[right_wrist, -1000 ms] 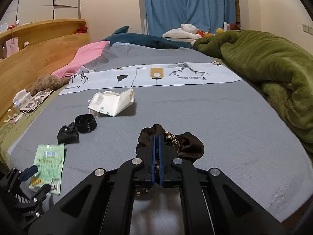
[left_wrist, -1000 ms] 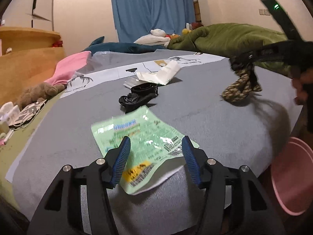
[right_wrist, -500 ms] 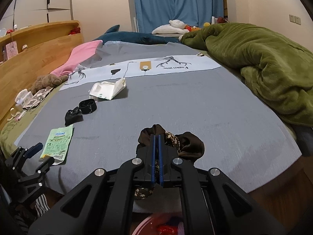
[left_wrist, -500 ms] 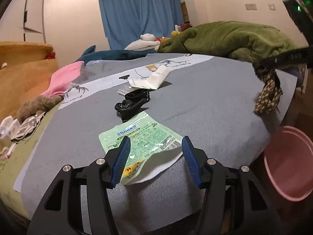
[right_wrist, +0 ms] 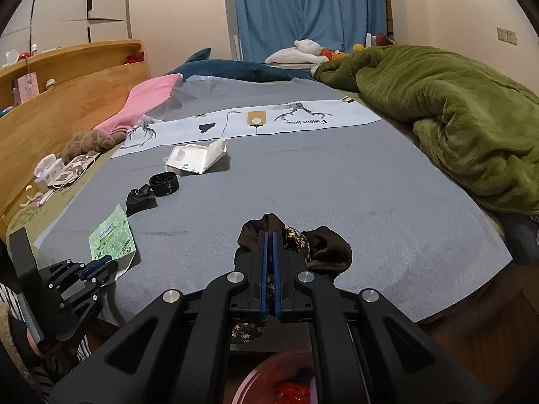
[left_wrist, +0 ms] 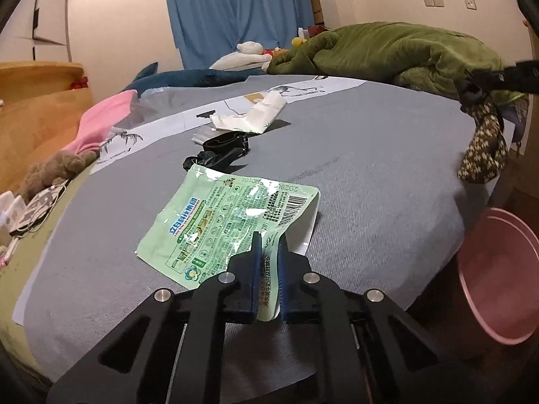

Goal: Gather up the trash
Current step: 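Grasp the green snack wrapper with left tool while right tool holds leopard cloth, then carry both items over the pink bucket and open both tools to drop them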

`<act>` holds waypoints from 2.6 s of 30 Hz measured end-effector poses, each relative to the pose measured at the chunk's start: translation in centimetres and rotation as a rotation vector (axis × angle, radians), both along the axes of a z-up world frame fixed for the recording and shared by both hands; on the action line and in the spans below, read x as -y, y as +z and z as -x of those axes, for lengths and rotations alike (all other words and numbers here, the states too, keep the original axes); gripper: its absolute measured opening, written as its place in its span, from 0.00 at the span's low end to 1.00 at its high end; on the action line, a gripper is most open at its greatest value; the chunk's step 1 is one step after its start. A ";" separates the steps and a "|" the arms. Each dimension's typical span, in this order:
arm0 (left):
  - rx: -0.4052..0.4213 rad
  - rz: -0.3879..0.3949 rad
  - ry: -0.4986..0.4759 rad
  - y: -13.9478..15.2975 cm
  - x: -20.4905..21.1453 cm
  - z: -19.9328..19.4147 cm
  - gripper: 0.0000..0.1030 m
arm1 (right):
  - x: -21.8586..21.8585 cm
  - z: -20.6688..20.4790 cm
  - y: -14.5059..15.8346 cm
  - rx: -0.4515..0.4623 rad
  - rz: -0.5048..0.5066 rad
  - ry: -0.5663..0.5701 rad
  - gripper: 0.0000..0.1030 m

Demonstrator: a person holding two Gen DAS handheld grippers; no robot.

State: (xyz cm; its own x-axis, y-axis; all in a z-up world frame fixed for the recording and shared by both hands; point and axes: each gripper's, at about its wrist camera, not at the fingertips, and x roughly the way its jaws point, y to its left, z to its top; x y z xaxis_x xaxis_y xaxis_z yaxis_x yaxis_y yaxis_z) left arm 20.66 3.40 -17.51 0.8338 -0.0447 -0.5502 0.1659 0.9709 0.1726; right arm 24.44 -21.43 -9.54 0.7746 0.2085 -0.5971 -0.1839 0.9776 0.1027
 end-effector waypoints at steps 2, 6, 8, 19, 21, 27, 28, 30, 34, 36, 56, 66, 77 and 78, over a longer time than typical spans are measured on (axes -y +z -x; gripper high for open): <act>0.009 0.005 0.007 0.3 0.1 0.0 0.06 | 0.2 0.1 0.2 0.003 -0.002 -0.003 0.03; 0.018 0.020 0.019 1.1 0.3 0.0 0.05 | 0.7 0.8 0.7 0.017 -0.007 -0.010 0.03; 0.024 0.031 0.023 1.8 0.6 0.0 0.05 | 1.2 1.4 1.0 0.021 -0.012 -0.016 0.03; 0.084 0.214 -0.125 8.2 6.2 2.6 0.03 | 4.8 7.3 3.0 0.052 -0.031 -0.041 0.03; 0.074 0.249 -0.162 8.7 7.6 3.0 0.03 | 5.6 8.4 3.0 0.046 -0.034 -0.049 0.03; -0.027 0.340 -0.294 8.5 13.1 4.1 0.03 | 8.4 10.9 1.9 0.008 -0.035 -0.096 0.03; -0.049 0.351 -0.308 8.3 13.7 4.1 0.03 | 8.9 11.1 1.7 0.003 -0.037 -0.105 0.03; -0.093 0.367 -0.335 7.6 15.3 4.3 0.03 | 10.2 11.6 1.2 -0.012 -0.044 -0.126 0.03; -0.175 0.384 -0.392 6.0 18.2 4.5 0.03 | 12.0 12.2 -0.4 -0.047 -0.059 -0.160 0.03; -0.203 0.371 -0.416 5.2 19.5 4.8 0.03 | 12.9 12.2 -1.5 -0.073 -0.068 -0.175 0.03; -0.356 0.203 -0.397 0.7 23.5 4.3 0.58 | 14.5 10.5 -8.3 -0.302 -0.171 -0.151 0.11; -0.270 0.171 -0.282 3.4 20.3 4.6 0.86 | 15.1 10.8 -7.5 -0.273 -0.168 -0.235 0.71; -0.169 0.247 -0.165 8.3 15.2 5.7 0.88 | 9.7 12.2 -2.5 -0.139 -0.048 -0.141 0.95; -0.163 0.257 -0.156 8.6 14.7 5.9 0.88 | 9.0 12.3 -2.2 -0.134 -0.046 -0.129 0.95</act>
